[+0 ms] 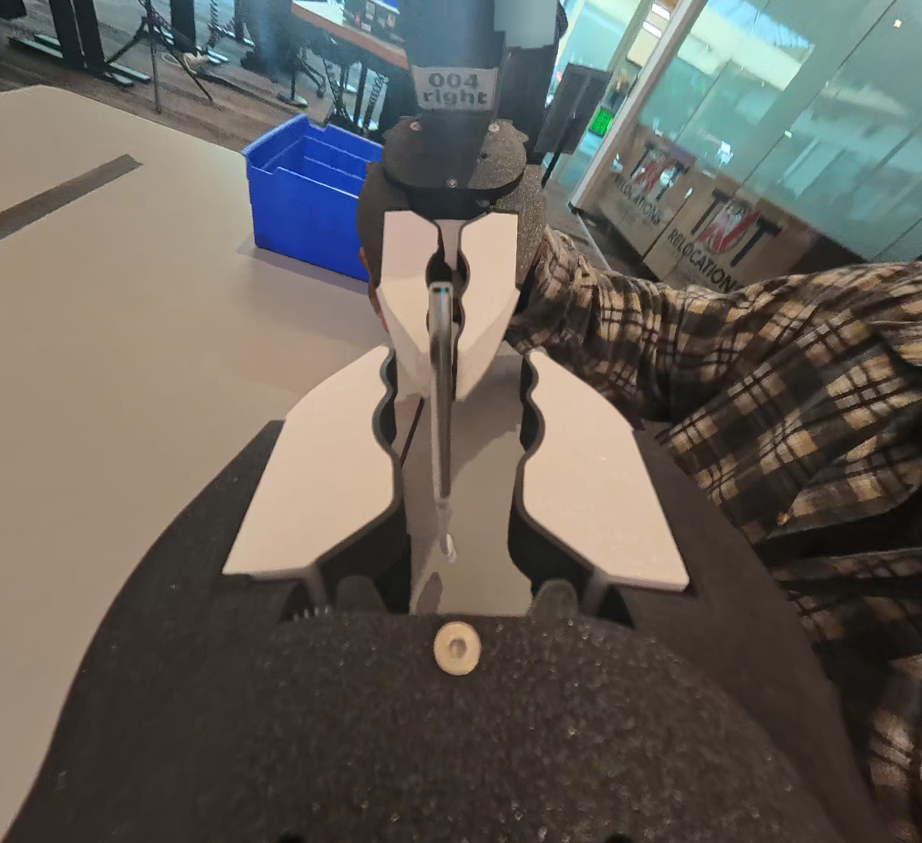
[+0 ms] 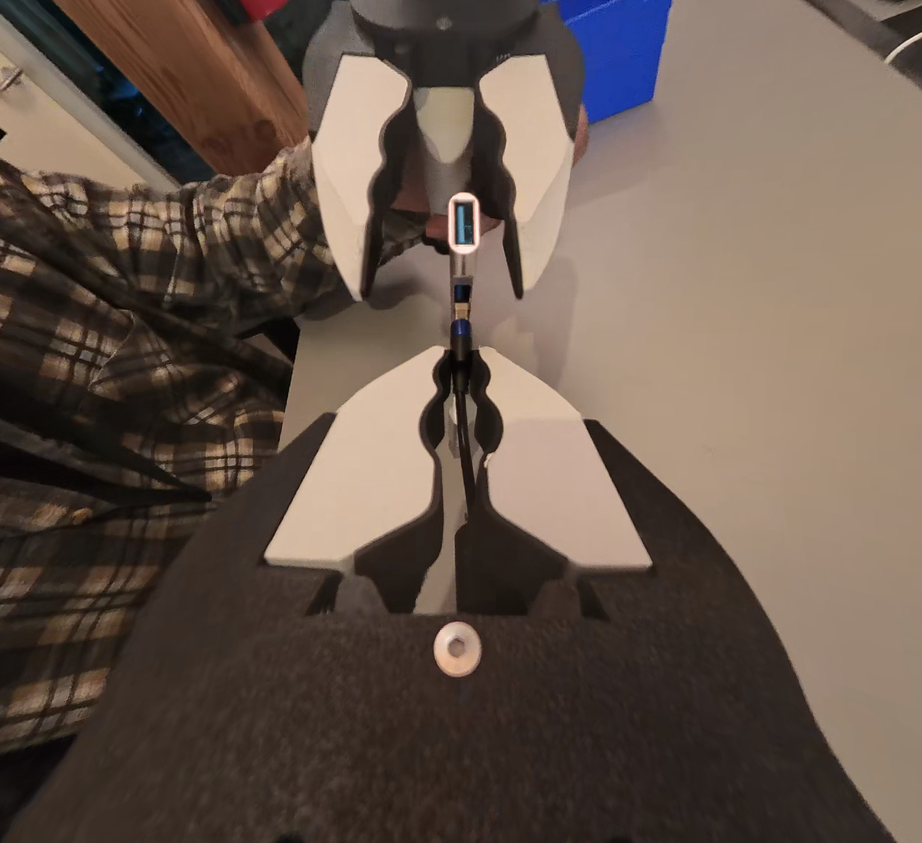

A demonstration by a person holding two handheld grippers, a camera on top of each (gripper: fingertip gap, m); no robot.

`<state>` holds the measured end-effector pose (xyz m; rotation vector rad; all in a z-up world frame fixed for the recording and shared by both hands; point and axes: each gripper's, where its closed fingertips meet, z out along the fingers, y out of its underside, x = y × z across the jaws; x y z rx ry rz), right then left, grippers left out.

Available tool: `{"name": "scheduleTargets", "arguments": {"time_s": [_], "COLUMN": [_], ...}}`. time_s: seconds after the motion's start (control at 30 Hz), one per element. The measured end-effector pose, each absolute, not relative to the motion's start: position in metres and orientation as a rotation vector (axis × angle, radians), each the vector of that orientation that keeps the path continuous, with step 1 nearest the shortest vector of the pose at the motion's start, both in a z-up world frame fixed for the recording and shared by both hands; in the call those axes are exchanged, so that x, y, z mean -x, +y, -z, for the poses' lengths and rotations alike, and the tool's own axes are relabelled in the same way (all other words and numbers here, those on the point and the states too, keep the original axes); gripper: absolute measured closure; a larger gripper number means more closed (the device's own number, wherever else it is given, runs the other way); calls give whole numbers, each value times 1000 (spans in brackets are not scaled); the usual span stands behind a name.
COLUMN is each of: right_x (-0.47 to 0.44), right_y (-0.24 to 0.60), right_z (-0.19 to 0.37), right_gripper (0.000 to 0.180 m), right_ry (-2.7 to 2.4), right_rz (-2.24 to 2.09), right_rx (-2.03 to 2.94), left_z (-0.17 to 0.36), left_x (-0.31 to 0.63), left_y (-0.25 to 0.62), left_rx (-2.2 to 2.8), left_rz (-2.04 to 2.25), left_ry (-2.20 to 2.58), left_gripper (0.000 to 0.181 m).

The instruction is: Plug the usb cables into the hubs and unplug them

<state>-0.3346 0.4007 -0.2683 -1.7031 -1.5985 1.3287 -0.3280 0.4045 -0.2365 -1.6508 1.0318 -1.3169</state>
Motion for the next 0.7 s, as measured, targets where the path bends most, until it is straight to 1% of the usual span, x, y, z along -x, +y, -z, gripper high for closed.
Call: {"name": "scheduleTargets", "arguments": {"time_s": [0.07,0.13,0.17,0.33,0.7], "right_x": [338,341,342,341,325], "right_y": [397,393,391,391,390], "right_z": [267,264,261,253,272], "right_gripper": [173,173,173,173,174], "right_ry": [-1620,-1631,-1629,-1561,-1343], "right_rz": [-1349,-1383,-1402,-1515,-1663], "right_rx": [1700,1678,1661,1641,1672], "left_z": [237,235,233,228,258], "left_x": [321,318,319,325,317], "left_y": [402,401,401,402,397], "left_rx": [1649,1622,1605,1574,1653], "left_rz": [1325,1344,1361,1346,1292], "left_ry": [1081,1088,1071,967,965], "left_gripper": [144,167,174,175,175]}}
